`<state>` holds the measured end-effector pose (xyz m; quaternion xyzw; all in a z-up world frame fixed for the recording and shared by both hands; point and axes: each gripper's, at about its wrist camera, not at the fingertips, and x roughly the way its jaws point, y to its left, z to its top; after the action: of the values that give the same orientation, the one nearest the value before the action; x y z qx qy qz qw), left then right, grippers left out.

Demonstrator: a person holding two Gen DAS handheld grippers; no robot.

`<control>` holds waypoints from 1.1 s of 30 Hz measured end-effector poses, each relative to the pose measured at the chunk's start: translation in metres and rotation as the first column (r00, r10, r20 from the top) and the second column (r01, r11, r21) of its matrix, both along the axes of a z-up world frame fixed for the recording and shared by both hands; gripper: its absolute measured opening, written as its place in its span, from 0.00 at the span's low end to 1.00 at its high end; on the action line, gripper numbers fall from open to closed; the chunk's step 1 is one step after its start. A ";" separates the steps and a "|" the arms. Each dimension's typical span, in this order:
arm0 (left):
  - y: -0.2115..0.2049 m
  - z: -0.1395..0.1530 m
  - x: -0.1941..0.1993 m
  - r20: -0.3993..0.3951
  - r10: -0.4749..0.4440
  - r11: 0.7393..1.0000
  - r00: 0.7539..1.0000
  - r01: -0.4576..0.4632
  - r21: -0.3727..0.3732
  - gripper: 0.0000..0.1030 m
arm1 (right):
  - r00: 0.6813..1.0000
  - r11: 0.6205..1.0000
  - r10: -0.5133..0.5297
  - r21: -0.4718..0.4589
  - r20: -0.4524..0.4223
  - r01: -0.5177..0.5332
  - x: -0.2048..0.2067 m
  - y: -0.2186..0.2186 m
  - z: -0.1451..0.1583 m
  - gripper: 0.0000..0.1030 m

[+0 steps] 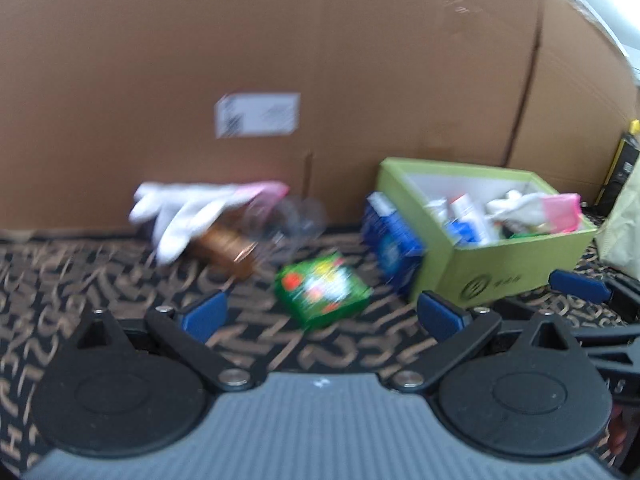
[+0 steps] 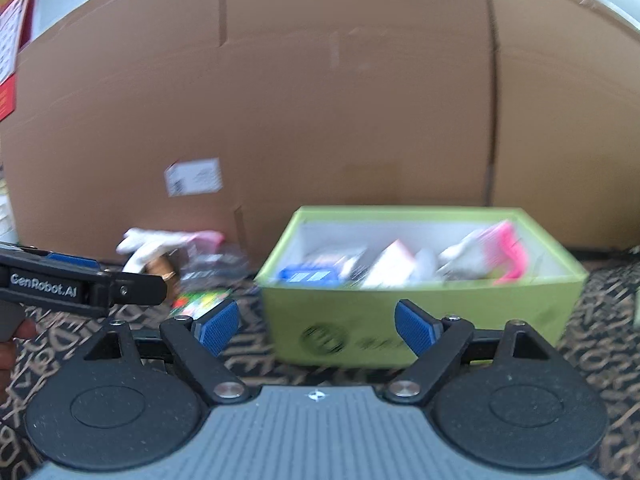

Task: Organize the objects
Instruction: 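Grasp the clear plastic cup with the left tool while the right grasps the green box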

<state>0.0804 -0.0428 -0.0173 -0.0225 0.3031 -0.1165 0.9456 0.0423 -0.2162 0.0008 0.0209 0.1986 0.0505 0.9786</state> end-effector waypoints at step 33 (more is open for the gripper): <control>0.037 -0.004 0.082 -0.012 0.059 0.996 0.998 -0.060 -0.061 1.00 | 0.970 0.990 0.097 -0.076 -0.224 -0.116 0.065 0.112 -0.038 0.62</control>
<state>0.1626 -0.0056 -0.0215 -0.0613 0.3034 -0.0975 0.9459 0.1077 -0.1042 -0.0371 -0.0276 0.3084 0.0915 0.9465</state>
